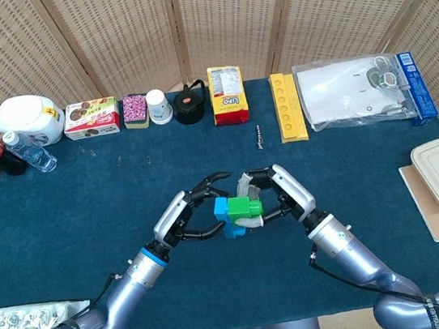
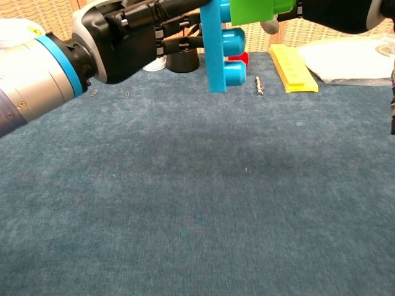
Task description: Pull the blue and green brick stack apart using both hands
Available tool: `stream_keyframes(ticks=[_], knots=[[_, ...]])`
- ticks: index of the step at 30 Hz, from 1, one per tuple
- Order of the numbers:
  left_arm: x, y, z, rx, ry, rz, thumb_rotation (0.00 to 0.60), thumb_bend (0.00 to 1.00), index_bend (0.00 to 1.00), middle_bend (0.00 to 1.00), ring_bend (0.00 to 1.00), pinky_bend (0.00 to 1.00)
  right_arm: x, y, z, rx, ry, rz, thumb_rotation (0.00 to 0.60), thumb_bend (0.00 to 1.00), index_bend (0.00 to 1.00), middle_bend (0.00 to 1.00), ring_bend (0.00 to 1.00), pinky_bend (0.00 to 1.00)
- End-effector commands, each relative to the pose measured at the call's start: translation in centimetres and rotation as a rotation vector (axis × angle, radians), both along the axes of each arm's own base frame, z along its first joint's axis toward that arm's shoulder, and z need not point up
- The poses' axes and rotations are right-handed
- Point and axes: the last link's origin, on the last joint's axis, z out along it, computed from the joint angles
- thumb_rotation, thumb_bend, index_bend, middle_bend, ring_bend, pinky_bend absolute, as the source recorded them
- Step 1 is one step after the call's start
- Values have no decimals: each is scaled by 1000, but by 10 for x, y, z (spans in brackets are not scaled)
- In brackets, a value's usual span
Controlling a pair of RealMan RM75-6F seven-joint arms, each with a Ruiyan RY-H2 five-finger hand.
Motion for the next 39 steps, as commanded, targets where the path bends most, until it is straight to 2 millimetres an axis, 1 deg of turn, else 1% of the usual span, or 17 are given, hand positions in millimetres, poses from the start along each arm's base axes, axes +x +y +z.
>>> stream_keyframes(ticks=[1,10,16,22,23,28,30,31,33,34,39], knots=[[-2,-1,4,2,3,-8,507,433,494,163,65,231,-3,-2,4,5,-13,-8,600,61,703,642,660,667],[-13,0,16,20,9,-11,503,433,501,163,65,231,-9,-4,9,13,-15,-20,600,61,703,642,660,668],[-31,0,31,54,53,-4,506,433,501,163,65,231,-20,-13,14,-8,15,-47,600,61,703,642,659,668],[-59,-1,53,164,200,-21,508,434,501,163,65,236,-37,-20,12,-36,178,-28,600,62,703,642,657,668],[-66,-2,60,207,256,-34,503,433,501,163,65,237,-39,-21,10,-40,214,-16,600,62,703,642,657,668],[-87,-8,79,333,440,-62,506,433,502,163,65,240,-47,-22,2,-48,381,59,600,61,703,641,649,657],[-98,-12,89,393,552,-84,506,433,501,163,65,241,-52,-22,-3,-68,499,118,600,60,703,641,638,647],[-107,-14,95,435,641,-103,504,433,501,163,65,241,-56,-22,-7,-96,592,166,600,58,703,640,632,643],[-112,-21,101,460,708,-112,508,433,502,163,65,241,-60,-22,-14,-131,680,203,600,53,703,640,626,638],[-119,-27,104,469,764,-118,509,434,502,163,65,241,-64,-22,-19,-156,759,239,600,51,703,639,623,634],[-128,-36,109,478,844,-111,504,433,501,163,65,241,-67,-20,-35,-202,902,287,600,45,689,630,592,601]])
